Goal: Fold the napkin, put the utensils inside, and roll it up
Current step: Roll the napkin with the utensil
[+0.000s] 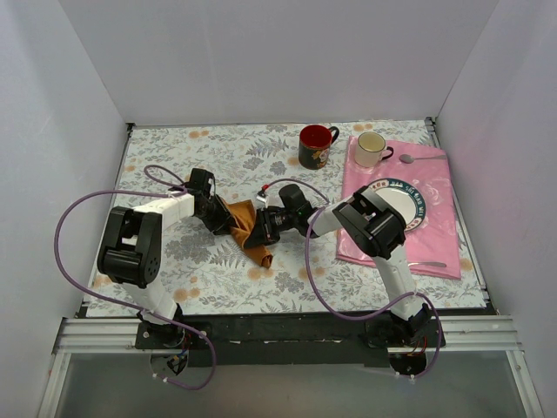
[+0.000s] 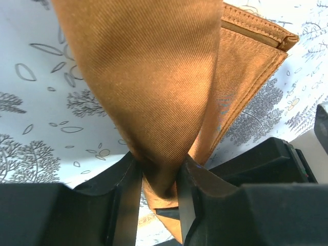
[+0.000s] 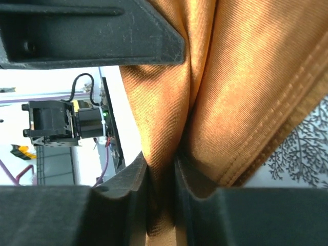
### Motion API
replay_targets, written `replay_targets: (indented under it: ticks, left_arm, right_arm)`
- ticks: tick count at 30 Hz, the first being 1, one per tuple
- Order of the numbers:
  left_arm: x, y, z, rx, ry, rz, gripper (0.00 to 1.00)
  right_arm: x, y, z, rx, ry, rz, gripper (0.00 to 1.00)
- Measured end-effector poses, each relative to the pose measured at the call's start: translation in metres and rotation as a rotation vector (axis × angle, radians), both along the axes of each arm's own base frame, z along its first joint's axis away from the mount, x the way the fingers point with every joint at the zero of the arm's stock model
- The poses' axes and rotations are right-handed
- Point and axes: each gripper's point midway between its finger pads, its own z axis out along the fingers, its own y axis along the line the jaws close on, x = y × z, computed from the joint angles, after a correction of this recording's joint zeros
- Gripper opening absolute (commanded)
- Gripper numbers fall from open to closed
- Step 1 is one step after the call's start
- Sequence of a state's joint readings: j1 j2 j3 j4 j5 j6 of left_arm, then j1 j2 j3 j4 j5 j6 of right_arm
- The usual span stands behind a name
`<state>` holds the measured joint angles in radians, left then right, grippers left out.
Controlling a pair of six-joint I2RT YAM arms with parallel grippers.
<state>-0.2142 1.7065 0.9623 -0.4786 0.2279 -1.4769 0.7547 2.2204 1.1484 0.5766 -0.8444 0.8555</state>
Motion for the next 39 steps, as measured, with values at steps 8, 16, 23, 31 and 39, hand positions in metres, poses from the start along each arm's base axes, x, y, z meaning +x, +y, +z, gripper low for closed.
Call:
replay_targets:
  ticks: [8, 16, 23, 31, 39]
  left_arm:
    - [0.003, -0.004, -0.001, -0.007, -0.01, -0.039, 0.25]
    - [0.006, -0.008, -0.001, -0.019, -0.015, -0.062, 0.25]
    - [0.01, -0.011, -0.001, -0.034, -0.009, -0.077, 0.25]
    - [0.011, -0.014, -0.001, -0.059, -0.002, -0.084, 0.25]
    - [0.011, -0.014, 0.0, -0.057, -0.013, -0.105, 0.33]
  right_arm:
    - [0.003, -0.009, 0.011, -0.09, -0.13, 0.055, 0.63]
    - [0.016, -0.019, 0.016, -0.301, -0.422, 0.08, 0.79]
    - [0.007, -0.001, 0.007, -0.517, -0.746, 0.11, 0.81]
    - [0.005, 0.01, 0.001, -0.718, -0.997, 0.074, 0.66]
    - [0.018, 0.003, -0.002, -0.758, -0.994, 0.013, 0.27]
